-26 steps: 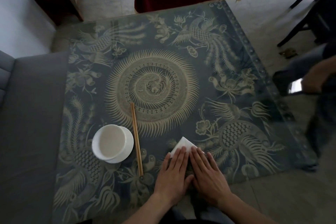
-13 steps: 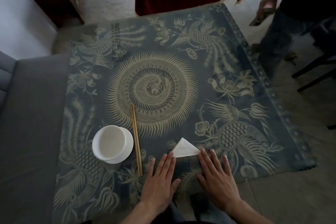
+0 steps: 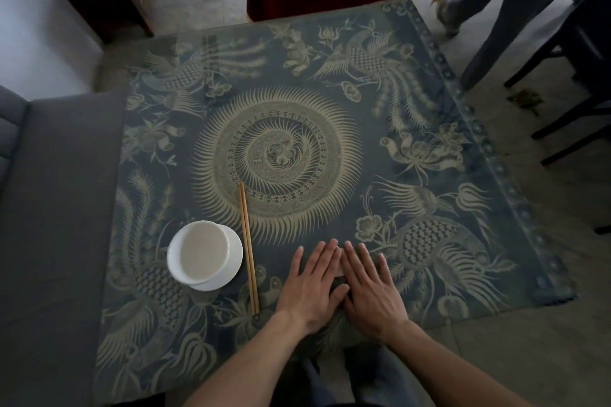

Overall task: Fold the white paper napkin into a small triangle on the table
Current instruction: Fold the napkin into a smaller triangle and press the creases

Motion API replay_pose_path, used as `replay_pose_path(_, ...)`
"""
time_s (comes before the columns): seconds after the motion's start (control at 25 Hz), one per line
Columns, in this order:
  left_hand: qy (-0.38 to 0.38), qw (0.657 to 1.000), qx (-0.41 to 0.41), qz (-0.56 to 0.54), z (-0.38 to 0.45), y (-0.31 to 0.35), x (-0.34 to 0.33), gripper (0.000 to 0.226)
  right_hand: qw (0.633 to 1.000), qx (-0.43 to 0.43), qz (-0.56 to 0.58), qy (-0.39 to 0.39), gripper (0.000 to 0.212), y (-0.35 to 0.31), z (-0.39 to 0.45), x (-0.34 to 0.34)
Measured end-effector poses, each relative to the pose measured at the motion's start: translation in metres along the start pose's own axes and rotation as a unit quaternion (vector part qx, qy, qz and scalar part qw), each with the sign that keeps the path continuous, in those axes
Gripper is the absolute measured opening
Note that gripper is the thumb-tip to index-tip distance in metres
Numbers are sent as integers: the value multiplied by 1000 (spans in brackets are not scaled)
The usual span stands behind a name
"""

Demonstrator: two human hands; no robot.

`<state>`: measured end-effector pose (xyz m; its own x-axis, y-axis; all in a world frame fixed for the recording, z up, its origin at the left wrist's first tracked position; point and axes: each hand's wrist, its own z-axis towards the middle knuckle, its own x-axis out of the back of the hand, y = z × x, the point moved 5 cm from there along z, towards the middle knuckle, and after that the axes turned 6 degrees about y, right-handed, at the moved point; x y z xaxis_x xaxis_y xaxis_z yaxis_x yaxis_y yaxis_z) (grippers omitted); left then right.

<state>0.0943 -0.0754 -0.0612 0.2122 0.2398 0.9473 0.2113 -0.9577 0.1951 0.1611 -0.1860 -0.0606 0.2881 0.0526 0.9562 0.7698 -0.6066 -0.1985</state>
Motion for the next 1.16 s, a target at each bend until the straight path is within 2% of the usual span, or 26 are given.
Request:
replay_pose_path(0.32,31,998,57,2,-21,-24,-8,66,998,-58,8,28,73,23,-15,-4)
replay_pose_path(0.68,50,995,87,-3,-34,-27,-8,71,996,-75,12,56,77,26,-19,5)
replay_pose_path(0.84,62,998,-6,-4,-36,-7,-4,65,999,-17,-15,46,72,24,-25,9)
replay_pose_path(1.04,51,997,51,-17,-49,-2,1,59,997,32,-64,23,65,20,-26,13)
replay_pose_path(1.16,81,995,51,-27,-51,7,7,49,997,21,-65,25,62,18,-19,17)
